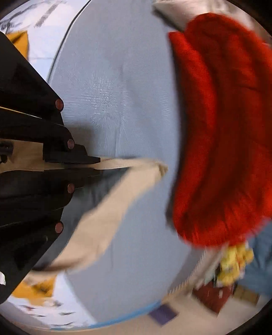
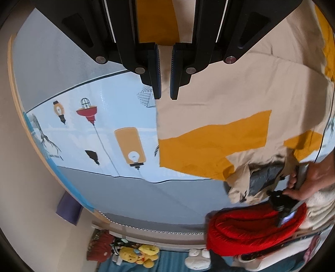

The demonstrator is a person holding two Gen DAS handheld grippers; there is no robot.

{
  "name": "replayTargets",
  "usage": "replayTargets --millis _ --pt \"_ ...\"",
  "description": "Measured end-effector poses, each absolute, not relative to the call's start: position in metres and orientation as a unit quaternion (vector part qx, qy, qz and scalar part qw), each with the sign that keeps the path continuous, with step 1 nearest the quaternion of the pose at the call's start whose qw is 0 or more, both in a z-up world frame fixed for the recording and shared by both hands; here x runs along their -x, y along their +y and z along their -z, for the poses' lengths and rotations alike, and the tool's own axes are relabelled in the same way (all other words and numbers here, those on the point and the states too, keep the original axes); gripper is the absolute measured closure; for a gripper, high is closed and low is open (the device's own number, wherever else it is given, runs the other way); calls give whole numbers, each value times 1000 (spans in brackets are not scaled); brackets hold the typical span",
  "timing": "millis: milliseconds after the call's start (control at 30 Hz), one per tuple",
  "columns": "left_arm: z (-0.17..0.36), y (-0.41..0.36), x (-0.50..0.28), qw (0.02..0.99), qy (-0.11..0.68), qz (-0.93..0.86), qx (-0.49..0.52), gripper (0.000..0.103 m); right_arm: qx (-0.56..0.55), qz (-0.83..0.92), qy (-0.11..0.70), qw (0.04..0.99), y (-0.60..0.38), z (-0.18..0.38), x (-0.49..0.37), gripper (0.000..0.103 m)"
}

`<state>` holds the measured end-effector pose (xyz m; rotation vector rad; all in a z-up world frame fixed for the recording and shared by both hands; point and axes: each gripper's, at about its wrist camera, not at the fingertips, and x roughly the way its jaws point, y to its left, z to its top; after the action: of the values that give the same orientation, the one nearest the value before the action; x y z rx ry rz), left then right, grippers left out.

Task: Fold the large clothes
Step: 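Lift the hood with the left gripper, lay it on the body, open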

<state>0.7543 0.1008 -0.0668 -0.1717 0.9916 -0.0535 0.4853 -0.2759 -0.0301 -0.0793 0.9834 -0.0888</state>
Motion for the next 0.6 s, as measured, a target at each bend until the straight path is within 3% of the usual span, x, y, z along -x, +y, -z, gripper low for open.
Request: replayTargets --millis 167,267,400,600 --pt "-7 74 -613 916 389 94 30 101 4 35 457 889 -279 10 -479 94" --pt "-22 59 -516 928 355 117 -6 101 -6 25 449 893 -276 1 -472 94" --pt "-8 45 -424 923 370 99 -39 99 -40 6 433 900 -273 -13 -463 94" --pt "11 69 -350 905 415 73 53 97 -73 -29 413 907 -262 -25 -452 92"
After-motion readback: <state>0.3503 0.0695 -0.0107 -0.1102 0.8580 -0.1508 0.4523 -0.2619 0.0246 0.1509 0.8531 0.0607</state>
